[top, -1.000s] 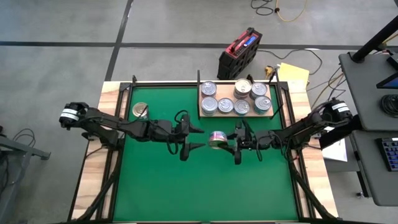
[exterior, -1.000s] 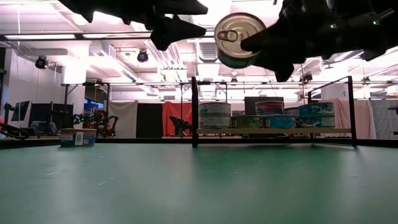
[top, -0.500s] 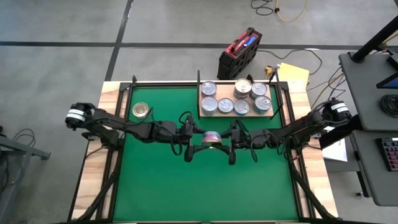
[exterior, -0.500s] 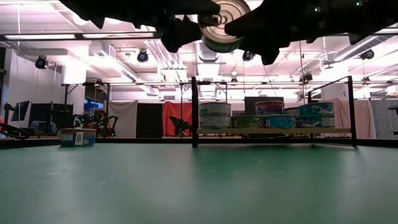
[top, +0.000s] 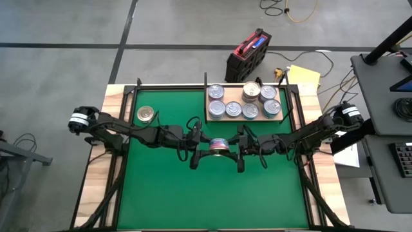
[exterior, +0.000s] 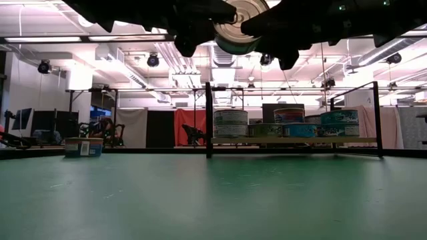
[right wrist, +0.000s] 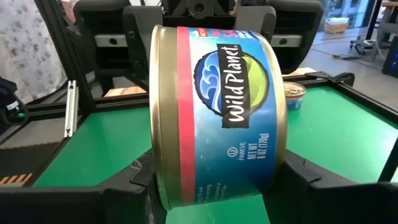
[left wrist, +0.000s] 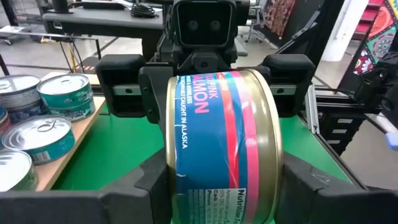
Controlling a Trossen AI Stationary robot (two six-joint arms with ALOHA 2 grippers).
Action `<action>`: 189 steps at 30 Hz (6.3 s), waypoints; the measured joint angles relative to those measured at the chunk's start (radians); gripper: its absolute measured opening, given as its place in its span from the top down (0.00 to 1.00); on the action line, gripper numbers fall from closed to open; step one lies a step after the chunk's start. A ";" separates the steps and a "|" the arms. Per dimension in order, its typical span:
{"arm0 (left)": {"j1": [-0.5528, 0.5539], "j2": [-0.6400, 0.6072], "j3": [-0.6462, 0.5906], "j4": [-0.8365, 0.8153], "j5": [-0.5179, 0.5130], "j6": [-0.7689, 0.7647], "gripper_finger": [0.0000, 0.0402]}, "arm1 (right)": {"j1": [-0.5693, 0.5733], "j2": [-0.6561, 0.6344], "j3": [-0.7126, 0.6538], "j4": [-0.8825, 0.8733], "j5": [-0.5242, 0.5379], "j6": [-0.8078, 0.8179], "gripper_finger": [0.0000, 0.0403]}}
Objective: Stack canned seafood by type on shelf
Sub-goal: Stack the blue/pink tuna can on top of the blue/pink tuna can on the shelf
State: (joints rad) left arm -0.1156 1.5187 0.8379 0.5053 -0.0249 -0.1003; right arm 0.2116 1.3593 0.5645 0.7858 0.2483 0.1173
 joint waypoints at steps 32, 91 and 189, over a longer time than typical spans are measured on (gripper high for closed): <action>0.055 -0.251 -0.010 -0.175 0.064 -0.944 0.56 | 0.280 -0.215 0.115 -0.292 0.273 -0.830 0.27; 0.046 -0.175 -0.003 0.036 0.177 -0.928 0.43 | 0.227 0.213 0.534 -0.226 0.882 -1.906 0.48; -0.131 -0.427 -0.424 0.310 -0.444 0.421 0.39 | -0.513 0.017 0.577 -1.560 0.590 -0.616 0.56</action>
State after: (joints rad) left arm -0.2462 1.0920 0.4142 0.8152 -0.4690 0.3208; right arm -0.3016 1.3766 1.1416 -0.7744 0.8383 -0.4988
